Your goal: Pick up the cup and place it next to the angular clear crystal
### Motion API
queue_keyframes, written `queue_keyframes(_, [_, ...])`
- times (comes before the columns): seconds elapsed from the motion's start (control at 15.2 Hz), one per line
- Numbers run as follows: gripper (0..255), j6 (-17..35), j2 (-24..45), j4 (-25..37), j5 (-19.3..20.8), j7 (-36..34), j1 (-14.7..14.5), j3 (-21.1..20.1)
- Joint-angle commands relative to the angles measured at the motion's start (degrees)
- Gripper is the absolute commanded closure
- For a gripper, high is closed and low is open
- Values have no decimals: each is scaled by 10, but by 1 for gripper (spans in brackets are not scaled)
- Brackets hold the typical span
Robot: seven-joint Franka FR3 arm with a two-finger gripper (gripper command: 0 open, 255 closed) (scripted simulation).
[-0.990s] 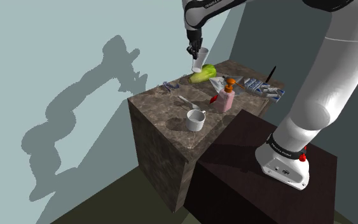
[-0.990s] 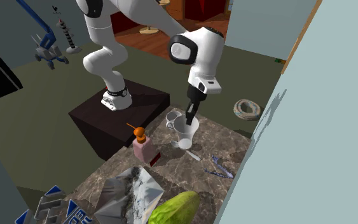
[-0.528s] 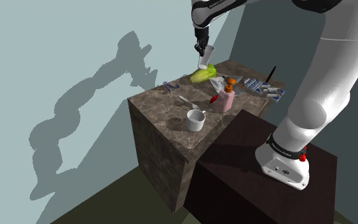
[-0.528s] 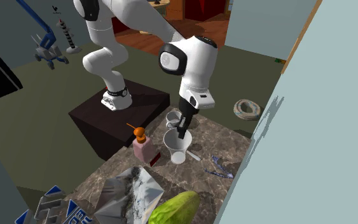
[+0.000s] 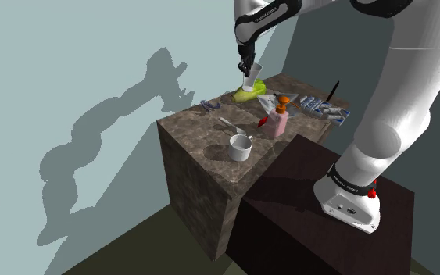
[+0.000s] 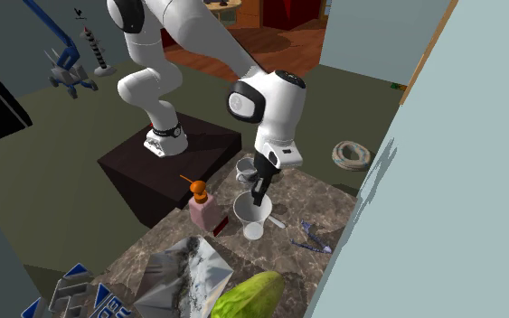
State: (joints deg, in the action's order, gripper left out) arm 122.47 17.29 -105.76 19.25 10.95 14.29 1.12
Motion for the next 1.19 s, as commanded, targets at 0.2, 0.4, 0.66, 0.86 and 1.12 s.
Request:
queue_keyframes(0.2, [255, 30, 19, -12, 6, -10, 0, 2])
queue_keyframes(0.4, [255, 49, 31, -19, 10, -17, 0, 3])
queue_keyframes(0.66, [255, 72, 48, -26, 16, -26, 0, 5])
queue_keyframes(0.86, [255, 89, 62, -30, 20, -33, -1, 7])
queue_keyframes(1.12, [255, 112, 82, -34, 26, -42, -1, 9])
